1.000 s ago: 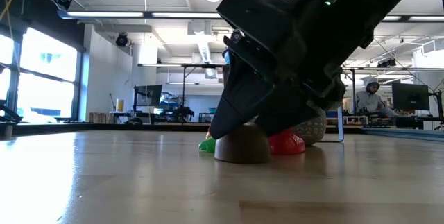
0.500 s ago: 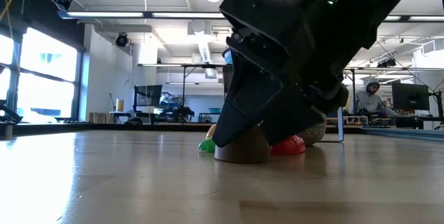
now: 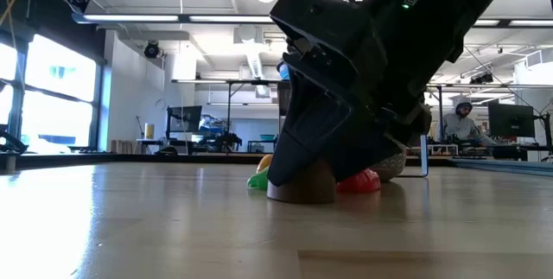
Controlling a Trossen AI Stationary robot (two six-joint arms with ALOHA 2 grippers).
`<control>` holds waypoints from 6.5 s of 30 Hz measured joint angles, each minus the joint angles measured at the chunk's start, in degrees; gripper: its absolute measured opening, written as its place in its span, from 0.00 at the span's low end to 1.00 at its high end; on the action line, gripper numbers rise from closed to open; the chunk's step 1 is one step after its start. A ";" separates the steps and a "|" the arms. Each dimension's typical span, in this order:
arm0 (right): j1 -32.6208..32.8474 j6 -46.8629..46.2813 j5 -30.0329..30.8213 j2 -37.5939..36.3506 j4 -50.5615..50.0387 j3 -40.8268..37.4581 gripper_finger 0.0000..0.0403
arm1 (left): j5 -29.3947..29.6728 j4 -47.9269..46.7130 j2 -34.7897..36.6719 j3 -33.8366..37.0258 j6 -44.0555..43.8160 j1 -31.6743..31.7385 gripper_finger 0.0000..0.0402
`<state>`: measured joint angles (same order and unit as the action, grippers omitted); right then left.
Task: Pick & Place Fruit
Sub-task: Put the brown kiwi into the blue strainer bowl, then put the red apple into the blue strainer bowl
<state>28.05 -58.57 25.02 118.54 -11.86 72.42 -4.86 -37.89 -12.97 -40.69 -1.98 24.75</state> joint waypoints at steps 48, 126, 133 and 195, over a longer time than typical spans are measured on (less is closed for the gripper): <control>0.07 0.29 0.81 0.00 0.98 0.02 0.54 | 0.02 -4.79 0.00 0.02 -0.26 0.00 0.11; -43.33 25.72 11.75 -35.41 -3.61 0.26 0.53 | 6.54 -5.62 -0.02 0.02 -4.28 -0.02 0.11; -49.13 25.33 7.24 -35.41 -9.44 0.26 0.53 | 12.98 -5.60 -0.02 0.02 -4.34 -0.01 0.11; -29.35 37.38 -13.27 -40.06 8.26 0.26 0.29 | 16.33 -5.62 -0.02 0.02 -5.81 -0.01 0.11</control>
<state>-1.29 -21.19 11.74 78.48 -3.60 72.69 11.46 -43.50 -12.99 -40.66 -7.79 24.74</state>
